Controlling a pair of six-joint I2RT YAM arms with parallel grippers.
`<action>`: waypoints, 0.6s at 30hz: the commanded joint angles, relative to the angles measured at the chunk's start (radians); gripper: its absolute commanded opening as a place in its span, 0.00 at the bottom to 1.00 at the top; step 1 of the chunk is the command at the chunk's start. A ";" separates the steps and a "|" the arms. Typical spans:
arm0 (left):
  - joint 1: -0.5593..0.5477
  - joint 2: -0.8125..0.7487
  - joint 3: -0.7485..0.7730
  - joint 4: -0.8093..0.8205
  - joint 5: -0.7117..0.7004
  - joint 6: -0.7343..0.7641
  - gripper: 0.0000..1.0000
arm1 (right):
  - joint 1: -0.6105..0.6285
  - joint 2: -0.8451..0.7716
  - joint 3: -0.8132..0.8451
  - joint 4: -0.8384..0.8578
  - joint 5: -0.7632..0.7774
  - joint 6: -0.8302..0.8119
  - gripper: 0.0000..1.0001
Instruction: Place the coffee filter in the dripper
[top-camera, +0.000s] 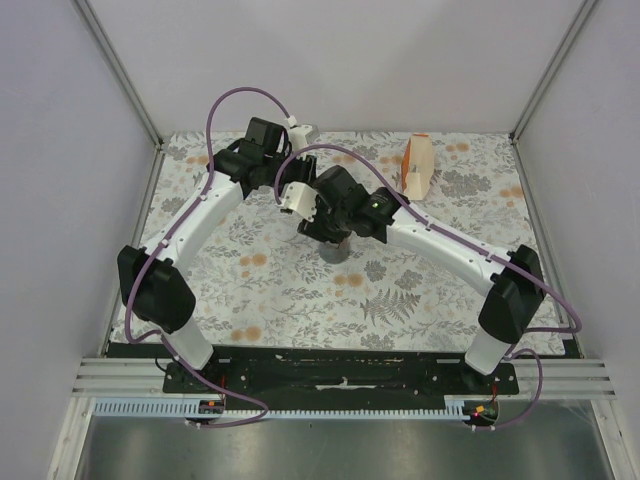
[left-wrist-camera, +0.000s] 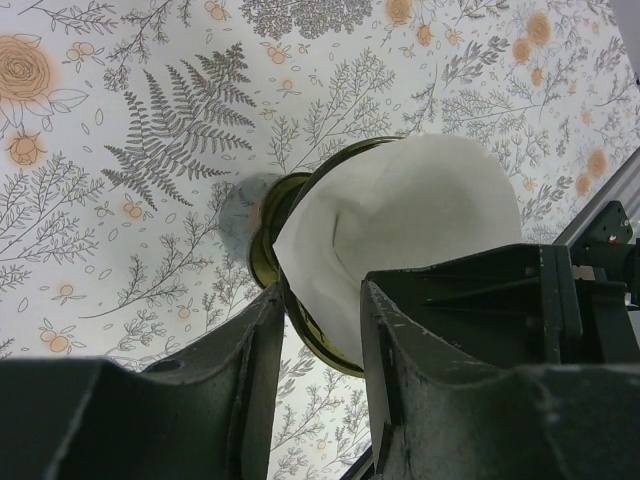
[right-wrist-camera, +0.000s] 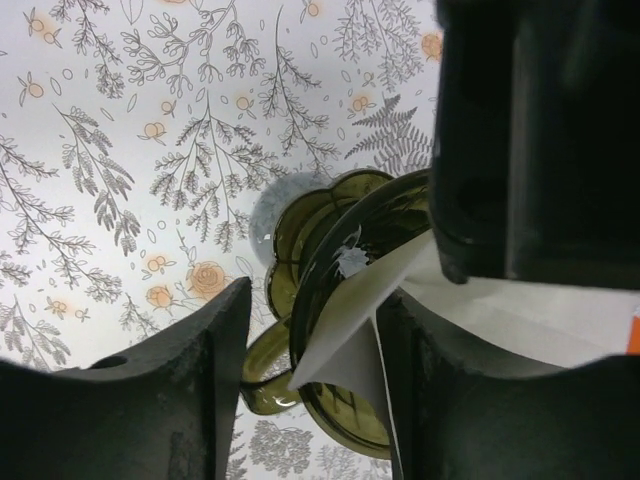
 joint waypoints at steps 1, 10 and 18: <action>-0.005 -0.026 0.008 0.020 0.000 0.018 0.43 | 0.008 0.003 0.061 -0.016 0.036 0.011 0.53; -0.005 -0.015 0.032 0.013 -0.018 0.030 0.43 | 0.008 0.010 0.049 -0.031 0.013 -0.016 0.29; -0.007 -0.015 0.031 0.013 -0.037 0.040 0.45 | 0.008 0.013 0.040 -0.033 0.001 -0.047 0.25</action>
